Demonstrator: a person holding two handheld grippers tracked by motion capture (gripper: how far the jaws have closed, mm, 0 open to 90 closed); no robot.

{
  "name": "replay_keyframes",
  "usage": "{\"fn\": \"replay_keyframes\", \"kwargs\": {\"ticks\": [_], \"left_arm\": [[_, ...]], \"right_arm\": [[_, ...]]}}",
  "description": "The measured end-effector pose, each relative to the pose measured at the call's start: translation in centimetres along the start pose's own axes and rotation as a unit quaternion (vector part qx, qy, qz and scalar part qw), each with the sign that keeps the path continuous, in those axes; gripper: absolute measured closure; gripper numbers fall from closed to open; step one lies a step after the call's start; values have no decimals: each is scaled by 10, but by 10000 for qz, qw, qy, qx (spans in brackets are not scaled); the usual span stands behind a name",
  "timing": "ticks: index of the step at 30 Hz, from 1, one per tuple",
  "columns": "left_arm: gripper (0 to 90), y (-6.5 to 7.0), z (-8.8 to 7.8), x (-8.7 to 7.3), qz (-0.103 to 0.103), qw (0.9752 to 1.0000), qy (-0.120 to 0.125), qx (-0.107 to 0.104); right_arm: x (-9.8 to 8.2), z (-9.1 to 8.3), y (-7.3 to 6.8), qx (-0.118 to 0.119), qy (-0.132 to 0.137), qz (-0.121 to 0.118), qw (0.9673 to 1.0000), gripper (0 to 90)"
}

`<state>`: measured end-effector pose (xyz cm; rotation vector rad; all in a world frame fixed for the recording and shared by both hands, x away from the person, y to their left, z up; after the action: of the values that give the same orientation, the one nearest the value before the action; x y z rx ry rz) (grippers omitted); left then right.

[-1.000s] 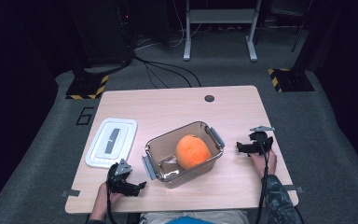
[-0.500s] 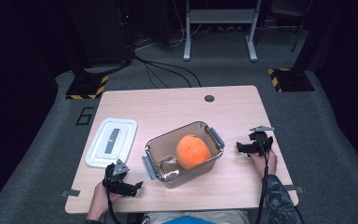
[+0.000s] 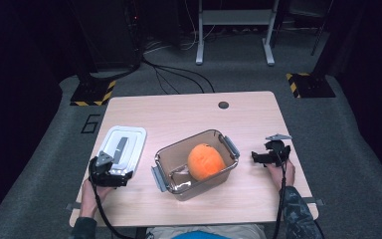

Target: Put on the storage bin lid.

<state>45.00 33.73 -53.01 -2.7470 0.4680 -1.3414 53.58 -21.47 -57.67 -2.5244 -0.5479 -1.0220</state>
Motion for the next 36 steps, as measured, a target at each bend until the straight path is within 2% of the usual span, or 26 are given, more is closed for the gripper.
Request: {"fn": "replay_keyframes", "kwargs": {"ticks": [3, 6, 11, 14, 15, 17, 18, 19, 24, 30, 31, 33, 36], "left_arm": [[2, -16, 13, 9, -184, 9997, -5, 153], [1, -27, 27, 16, -326, 9990, -148, 262], [2, -39, 53, 22, -446, 9973, -339, 474], [7, -45, 66, 24, -503, 9961, -495, 522], [25, -47, 70, 25, -547, 9958, -490, 544], [106, -50, 76, 25, -495, 9956, -498, 616], [164, -51, 79, 23, -460, 9952, -620, 599], [225, -51, 83, 22, -518, 9949, -673, 535], [414, -58, 89, 26, -619, 9940, -647, 629], [512, -54, 93, 31, -503, 9940, -676, 699], [543, -53, 94, 31, -433, 9940, -753, 662], [591, -54, 96, 32, -511, 9934, -791, 659], [616, -53, 97, 33, -648, 9918, -821, 732]], "right_arm": [[0, 0, 0, 2, -1, -1, 10000, 0], [0, 0, 0, 2, 0, -4, 10000, 0], [0, 0, 0, 2, 0, -1, 10000, 1], [0, 0, 0, 2, 0, -2, 10000, 0], [0, 0, 0, 3, 0, -2, 10000, 0], [0, 0, 0, 3, -1, -3, 10000, 1], [0, 0, 0, 4, -1, -2, 10000, 1], [0, 0, 0, 3, 1, -3, 10000, 1], [0, 0, 0, 3, 1, -6, 10000, 2], [0, 0, 0, -2, 0, 9, 10000, 3], [0, 0, 0, -2, 2, 8, 10000, 3], [0, 0, 0, -8, 6, 26, 10000, 5], [0, 0, 0, -13, 8, 25, 10000, 9]]}}
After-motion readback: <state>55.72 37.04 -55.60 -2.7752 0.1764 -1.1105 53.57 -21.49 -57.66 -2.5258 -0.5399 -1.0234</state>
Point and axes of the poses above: each handheld gripper's, and its own axes: z roughly forward along the jaws, x roughly out of its top, y roughly to its right, the point moved 7 cm from there along z, roughly forward along the jaws, and after that the axes turned 15 degrees about x, right-handed, at the moved point
